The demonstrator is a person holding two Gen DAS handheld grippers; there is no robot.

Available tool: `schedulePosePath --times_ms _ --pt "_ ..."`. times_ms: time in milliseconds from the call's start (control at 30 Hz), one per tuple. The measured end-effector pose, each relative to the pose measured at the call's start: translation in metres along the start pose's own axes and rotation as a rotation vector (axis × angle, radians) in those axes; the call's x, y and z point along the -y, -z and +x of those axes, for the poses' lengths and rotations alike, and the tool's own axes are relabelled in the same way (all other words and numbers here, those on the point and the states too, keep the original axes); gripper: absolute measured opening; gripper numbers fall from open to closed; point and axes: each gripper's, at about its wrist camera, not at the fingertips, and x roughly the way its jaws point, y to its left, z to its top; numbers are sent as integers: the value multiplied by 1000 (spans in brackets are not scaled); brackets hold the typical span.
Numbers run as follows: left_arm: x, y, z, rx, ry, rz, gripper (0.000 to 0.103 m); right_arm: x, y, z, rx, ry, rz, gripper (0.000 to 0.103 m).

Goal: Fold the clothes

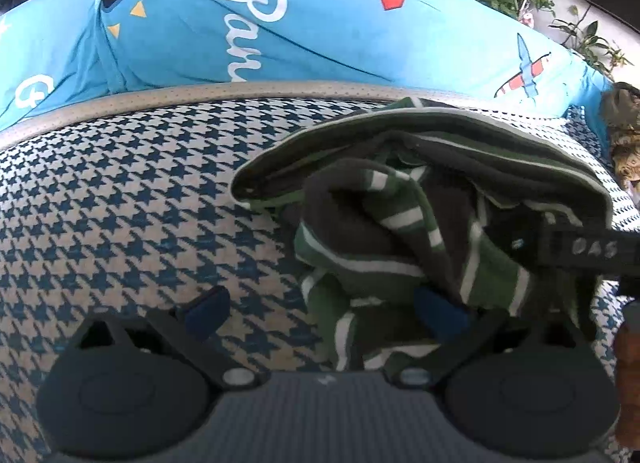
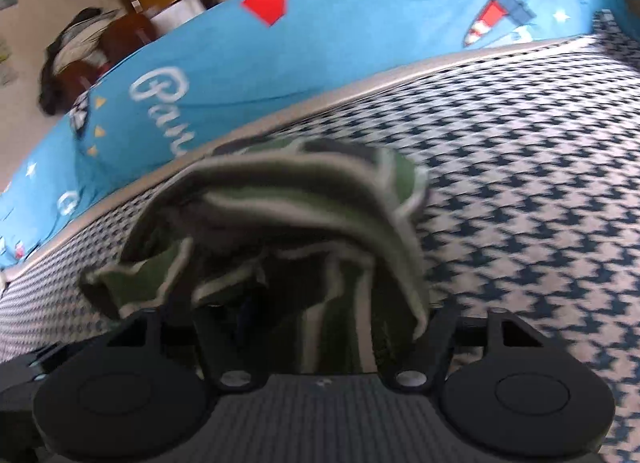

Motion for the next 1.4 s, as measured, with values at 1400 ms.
schedulePosePath --times_ms 1400 --pt "-98 -9 -118 225 -82 -17 98 -135 -4 -15 96 -529 -178 40"
